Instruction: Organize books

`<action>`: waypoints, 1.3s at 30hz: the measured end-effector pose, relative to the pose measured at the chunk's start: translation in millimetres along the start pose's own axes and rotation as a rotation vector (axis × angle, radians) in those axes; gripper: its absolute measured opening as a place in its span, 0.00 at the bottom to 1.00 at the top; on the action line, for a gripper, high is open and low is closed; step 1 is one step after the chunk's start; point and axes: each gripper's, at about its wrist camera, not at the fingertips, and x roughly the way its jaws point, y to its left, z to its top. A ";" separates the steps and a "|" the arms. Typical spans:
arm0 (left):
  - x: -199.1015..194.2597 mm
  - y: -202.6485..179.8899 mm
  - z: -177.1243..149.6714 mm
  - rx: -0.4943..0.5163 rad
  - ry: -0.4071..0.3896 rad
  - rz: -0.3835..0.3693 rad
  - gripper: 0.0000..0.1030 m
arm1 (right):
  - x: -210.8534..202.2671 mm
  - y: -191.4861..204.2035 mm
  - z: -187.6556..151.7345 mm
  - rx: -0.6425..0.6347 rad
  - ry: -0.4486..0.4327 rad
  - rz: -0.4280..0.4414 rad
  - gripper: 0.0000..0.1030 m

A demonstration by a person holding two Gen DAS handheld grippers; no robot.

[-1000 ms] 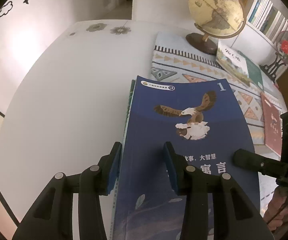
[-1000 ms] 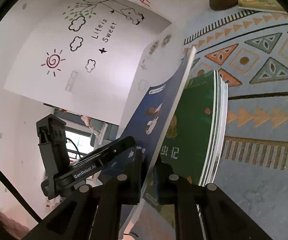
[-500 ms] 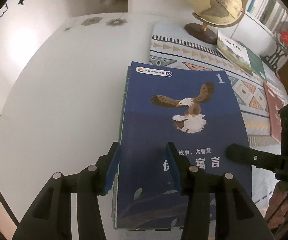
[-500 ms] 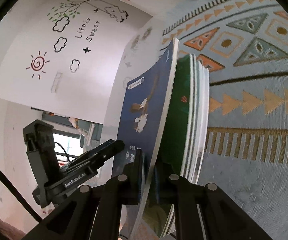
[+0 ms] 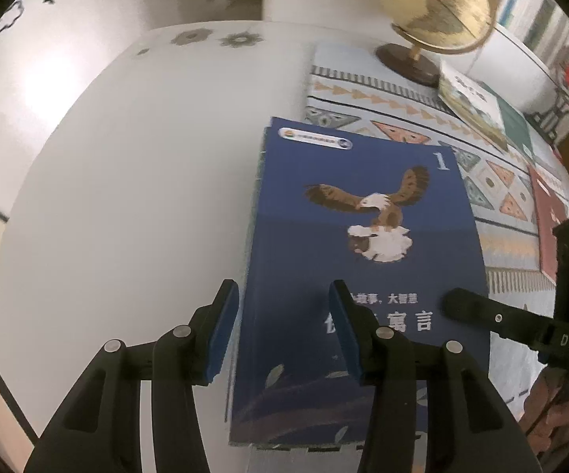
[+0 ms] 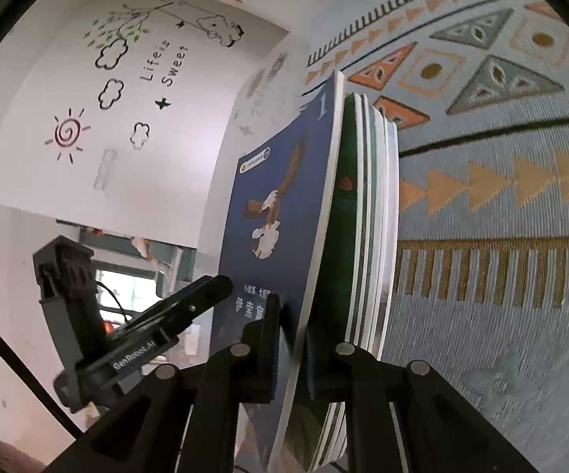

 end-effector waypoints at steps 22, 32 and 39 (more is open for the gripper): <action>-21.6 -151.0 32.3 0.142 -0.124 -0.116 0.69 | -209.2 -12.7 9.0 -0.262 -0.517 -0.334 0.64; 28.8 -319.9 27.5 0.423 -0.009 -0.212 0.71 | -301.3 -120.5 -18.0 -0.005 -0.470 -0.543 0.64; 59.3 -380.5 26.4 0.413 0.053 -0.295 0.71 | -337.9 -177.4 -19.2 0.081 -0.465 -0.568 0.64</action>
